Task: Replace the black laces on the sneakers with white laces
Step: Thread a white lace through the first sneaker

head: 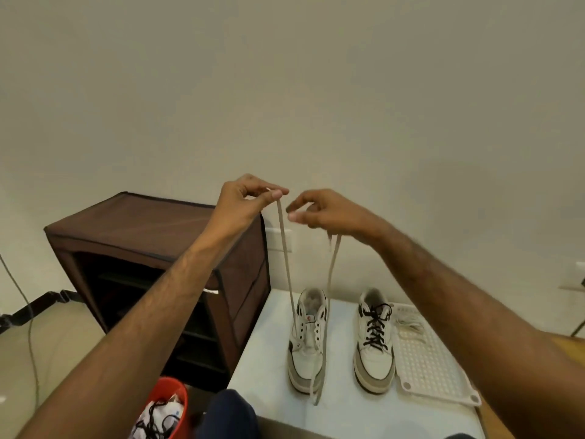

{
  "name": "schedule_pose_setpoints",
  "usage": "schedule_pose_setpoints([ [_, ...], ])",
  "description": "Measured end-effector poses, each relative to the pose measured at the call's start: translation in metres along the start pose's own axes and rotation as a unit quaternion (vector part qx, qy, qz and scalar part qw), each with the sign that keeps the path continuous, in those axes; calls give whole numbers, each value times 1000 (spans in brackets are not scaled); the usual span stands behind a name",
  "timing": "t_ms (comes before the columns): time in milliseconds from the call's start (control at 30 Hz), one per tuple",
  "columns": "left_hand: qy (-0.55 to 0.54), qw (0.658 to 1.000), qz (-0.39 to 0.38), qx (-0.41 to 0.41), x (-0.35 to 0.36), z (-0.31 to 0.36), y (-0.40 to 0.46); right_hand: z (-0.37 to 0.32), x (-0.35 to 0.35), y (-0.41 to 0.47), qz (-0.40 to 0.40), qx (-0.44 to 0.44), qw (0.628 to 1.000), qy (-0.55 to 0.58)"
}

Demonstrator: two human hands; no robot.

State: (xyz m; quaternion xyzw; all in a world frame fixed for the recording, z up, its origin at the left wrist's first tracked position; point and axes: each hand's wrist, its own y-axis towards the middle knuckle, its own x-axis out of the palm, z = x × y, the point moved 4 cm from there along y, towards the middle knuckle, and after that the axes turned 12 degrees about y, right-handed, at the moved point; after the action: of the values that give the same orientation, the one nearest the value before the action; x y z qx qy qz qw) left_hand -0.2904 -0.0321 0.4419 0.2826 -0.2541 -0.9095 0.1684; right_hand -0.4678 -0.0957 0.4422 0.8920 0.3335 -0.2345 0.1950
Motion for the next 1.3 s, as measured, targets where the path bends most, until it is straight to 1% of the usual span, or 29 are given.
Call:
schedule_pose_setpoints([
  [67,-30,999,12,6,9,-4,-3,32,28,4,-44,26,998,-21],
  [133,-106,994,13,1,16,-8,-6,61,48,6,-58,46,997,-30],
  [200,-198,980,-5,-30,26,-20,-11,96,61,9,-60,67,995,-43],
  [233,-202,978,-20,-42,33,-30,-15,115,66,8,-65,81,993,-59],
  [267,-159,985,-43,-50,40,-45,-19,133,69,6,-69,96,990,-73],
  [300,-85,992,-81,-49,49,-59,-24,149,70,3,-72,108,988,-88],
  [333,15,990,-133,-46,64,-81,-32,171,74,0,-74,126,984,-98],
  [367,109,975,-188,-40,78,-103,-41,189,76,-5,-73,138,981,-112],
  [400,189,950,-246,-45,92,-125,-51,206,78,-8,-72,155,978,-120],
  [467,291,891,-340,-80,121,-169,-80,243,89,-18,-67,193,972,-119],
  [500,324,865,-371,-101,134,-190,-95,261,96,-24,-67,213,968,-116],
  [533,343,847,-386,-125,145,-206,-109,276,103,-30,-64,231,965,-107],
  [600,360,833,-389,-159,167,-236,-133,307,119,-42,-50,262,960,-83],
  [700,340,843,-361,-207,190,-269,-157,340,141,-56,-16,301,952,-52],
  [767,324,855,-344,-215,202,-286,-167,354,155,-60,2,317,948,-32],
  [900,330,865,-324,-196,219,-310,-174,365,174,-62,42,331,943,8],
  [933,318,872,-322,-188,221,-312,-176,364,178,-64,46,330,943,11],
  [1033,256,911,-287,-148,226,-312,-179,364,188,-69,57,323,945,11],
  [1100,250,924,-258,-129,225,-311,-179,368,194,-70,55,318,946,1],
  [1133,249,926,-250,-132,223,-311,-178,369,196,-69,54,316,947,-1],
  [1200,235,928,-244,-156,219,-315,-178,373,198,-67,52,317,947,6],
  [1233,213,928,-245,-182,216,-316,-179,374,198,-66,51,318,946,9],
  [1300,132,925,-252,-253,206,-319,-180,376,198,-66,52,320,946,18],
])
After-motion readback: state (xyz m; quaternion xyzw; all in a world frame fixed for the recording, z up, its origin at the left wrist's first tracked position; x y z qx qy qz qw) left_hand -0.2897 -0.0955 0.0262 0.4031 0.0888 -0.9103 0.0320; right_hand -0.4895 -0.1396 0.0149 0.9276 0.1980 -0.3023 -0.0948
